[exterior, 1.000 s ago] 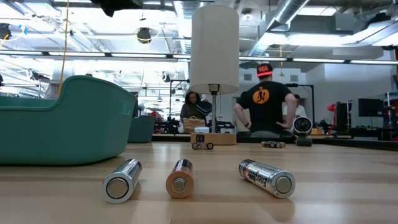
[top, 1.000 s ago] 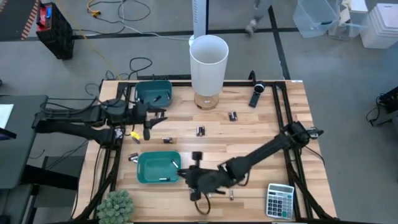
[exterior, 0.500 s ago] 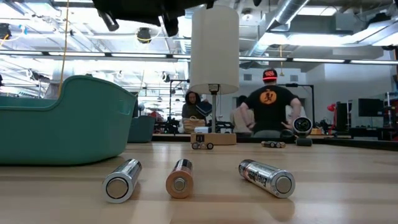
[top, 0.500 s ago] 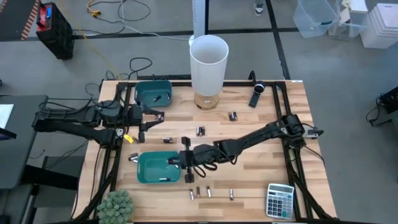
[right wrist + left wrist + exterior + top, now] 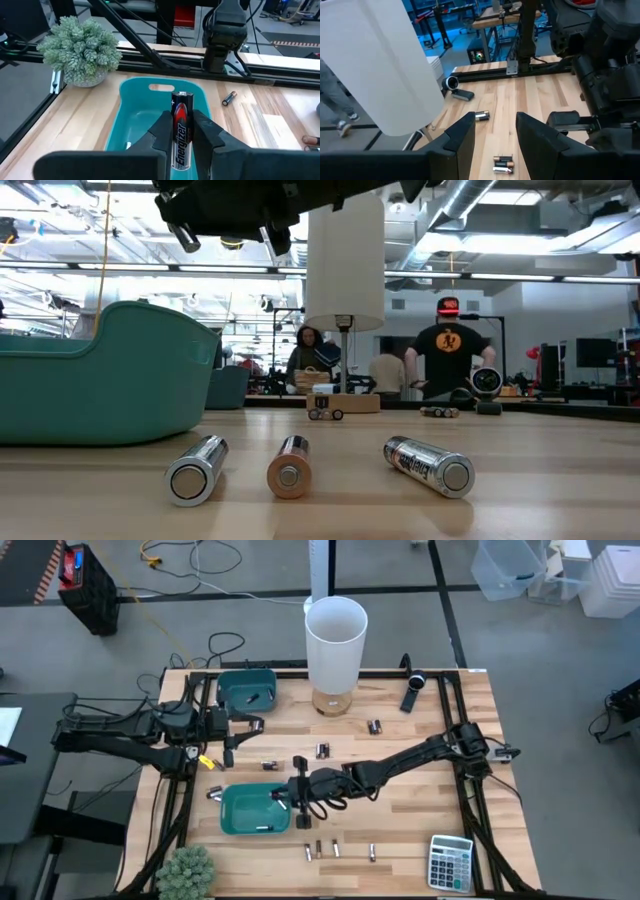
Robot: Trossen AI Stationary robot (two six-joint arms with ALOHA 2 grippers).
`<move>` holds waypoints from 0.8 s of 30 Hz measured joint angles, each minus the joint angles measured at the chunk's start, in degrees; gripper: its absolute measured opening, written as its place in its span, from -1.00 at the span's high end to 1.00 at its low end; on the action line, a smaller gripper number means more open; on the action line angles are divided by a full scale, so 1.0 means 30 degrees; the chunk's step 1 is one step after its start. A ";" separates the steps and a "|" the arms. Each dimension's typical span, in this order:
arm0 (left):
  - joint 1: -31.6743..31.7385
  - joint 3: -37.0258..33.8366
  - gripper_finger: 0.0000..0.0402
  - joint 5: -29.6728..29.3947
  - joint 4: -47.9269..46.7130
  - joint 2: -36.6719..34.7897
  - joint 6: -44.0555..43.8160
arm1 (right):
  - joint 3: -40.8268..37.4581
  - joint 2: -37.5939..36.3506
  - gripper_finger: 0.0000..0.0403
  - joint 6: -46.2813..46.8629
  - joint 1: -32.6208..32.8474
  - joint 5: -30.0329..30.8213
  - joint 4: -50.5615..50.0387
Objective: Sort batteries
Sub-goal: Put the silver battery into the green bin, then put the black battery into the blue bin
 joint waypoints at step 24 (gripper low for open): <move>0.0000 -0.0007 0.32 0.0002 -0.0325 0.0622 -0.0138 | 0.0022 -0.0888 -0.03 -0.0409 -0.0131 0.0428 -0.1025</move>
